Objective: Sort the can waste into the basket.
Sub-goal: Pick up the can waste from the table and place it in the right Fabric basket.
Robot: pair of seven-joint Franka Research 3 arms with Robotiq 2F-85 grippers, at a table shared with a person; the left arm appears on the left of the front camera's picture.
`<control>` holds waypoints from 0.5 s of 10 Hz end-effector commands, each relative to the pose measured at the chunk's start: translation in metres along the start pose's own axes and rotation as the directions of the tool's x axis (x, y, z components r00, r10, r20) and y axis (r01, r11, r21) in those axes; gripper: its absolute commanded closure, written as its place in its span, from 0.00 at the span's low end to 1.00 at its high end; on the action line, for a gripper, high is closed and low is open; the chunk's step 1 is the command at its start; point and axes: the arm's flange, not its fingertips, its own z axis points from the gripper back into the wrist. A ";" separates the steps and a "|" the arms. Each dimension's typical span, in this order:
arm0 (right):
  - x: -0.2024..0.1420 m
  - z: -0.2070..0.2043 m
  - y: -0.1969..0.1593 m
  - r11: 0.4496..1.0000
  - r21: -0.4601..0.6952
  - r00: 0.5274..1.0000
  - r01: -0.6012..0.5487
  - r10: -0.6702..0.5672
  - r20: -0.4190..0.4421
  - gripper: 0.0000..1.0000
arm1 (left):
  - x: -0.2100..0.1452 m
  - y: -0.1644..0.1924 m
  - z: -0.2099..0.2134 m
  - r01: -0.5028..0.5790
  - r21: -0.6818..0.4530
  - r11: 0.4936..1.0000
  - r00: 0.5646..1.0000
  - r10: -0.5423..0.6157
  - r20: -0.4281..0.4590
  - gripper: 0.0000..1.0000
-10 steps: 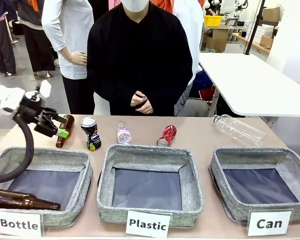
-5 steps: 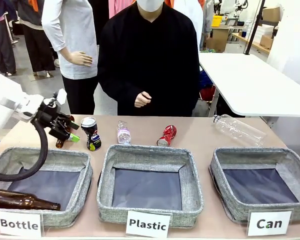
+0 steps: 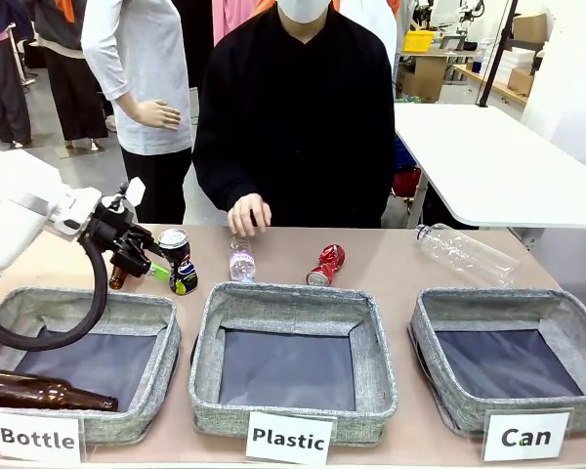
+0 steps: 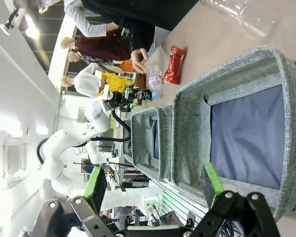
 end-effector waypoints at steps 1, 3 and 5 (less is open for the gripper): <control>0.002 0.000 0.001 0.999 0.021 1.000 -0.027 0.027 0.011 0.00 | 0.002 0.009 0.002 -0.025 -0.002 1.000 1.000 0.025 0.013 0.00; 0.002 0.000 0.001 0.999 0.021 1.000 -0.027 0.027 0.011 0.00 | -0.001 0.005 0.032 -0.020 0.003 1.000 0.998 0.020 0.055 0.00; 0.002 0.000 0.001 0.999 0.021 1.000 -0.027 0.027 0.011 0.00 | -0.008 0.002 0.046 -0.014 0.018 1.000 0.997 0.013 0.070 0.00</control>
